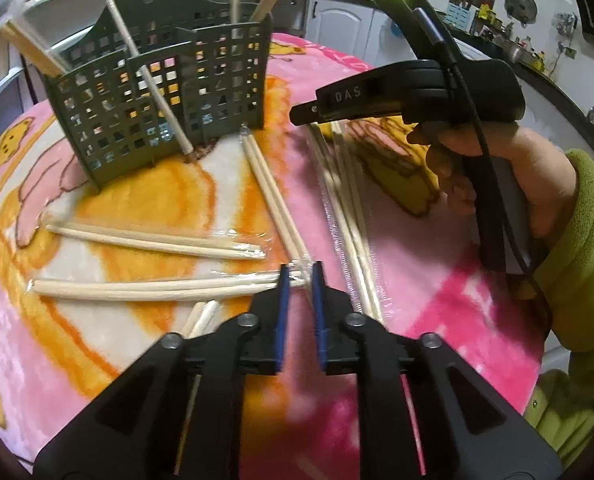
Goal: Organize utensils
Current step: 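Grasp a wrapped chopstick on the blanket with the left tool while the right tool grasps another, then lift the left tool's chopstick over the caddy while the right tool lifts its chopstick too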
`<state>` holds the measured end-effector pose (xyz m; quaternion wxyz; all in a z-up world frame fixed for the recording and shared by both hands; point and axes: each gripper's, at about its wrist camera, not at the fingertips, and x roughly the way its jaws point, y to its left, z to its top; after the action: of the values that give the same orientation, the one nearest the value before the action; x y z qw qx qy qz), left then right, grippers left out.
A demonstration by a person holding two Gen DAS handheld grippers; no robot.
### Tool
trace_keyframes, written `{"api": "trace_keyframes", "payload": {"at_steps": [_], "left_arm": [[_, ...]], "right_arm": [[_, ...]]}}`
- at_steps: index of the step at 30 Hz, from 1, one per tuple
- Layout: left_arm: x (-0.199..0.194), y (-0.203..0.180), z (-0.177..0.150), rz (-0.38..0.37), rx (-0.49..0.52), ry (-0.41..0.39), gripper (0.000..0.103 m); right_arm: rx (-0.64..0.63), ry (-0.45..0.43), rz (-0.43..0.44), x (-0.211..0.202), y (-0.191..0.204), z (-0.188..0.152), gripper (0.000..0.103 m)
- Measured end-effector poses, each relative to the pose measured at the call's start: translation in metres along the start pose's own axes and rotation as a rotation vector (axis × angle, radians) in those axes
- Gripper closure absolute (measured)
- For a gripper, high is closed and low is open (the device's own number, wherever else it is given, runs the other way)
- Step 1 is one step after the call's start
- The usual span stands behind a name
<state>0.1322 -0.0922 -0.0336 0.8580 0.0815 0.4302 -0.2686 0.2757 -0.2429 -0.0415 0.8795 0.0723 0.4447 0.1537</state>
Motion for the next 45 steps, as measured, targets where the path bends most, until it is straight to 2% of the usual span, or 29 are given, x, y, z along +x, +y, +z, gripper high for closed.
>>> {"api": "trace_keyframes", "payload": {"at_steps": [2,6,15,20,27,38,45], "left_arm": [[0.002,-0.004,0.002,0.000,0.008,0.001,0.082],[0.007,-0.009,0.007,0.017,0.021,0.007,0.079],[0.020,-0.011,0.023,0.092,0.025,0.027,0.079],[0.024,-0.006,0.030,0.099,-0.004,0.030,0.079],[0.026,0.019,0.025,0.093,-0.089,0.060,0.079],[0.007,0.052,0.010,0.105,-0.227,0.034,0.081],[-0.011,0.070,0.006,0.125,-0.295,-0.012,0.081]], "right_arm": [[0.002,-0.010,0.002,-0.005,-0.001,0.000,0.092],[0.005,-0.032,0.008,-0.016,-0.002,0.000,0.092],[0.025,-0.094,0.010,-0.042,-0.014,0.006,0.093],[0.038,-0.115,0.006,-0.051,-0.023,0.009,0.093],[0.046,-0.129,0.015,-0.054,-0.026,0.010,0.093],[0.044,-0.137,0.029,-0.056,-0.023,0.010,0.093],[0.039,-0.137,0.031,-0.055,-0.020,0.010,0.093]]}}
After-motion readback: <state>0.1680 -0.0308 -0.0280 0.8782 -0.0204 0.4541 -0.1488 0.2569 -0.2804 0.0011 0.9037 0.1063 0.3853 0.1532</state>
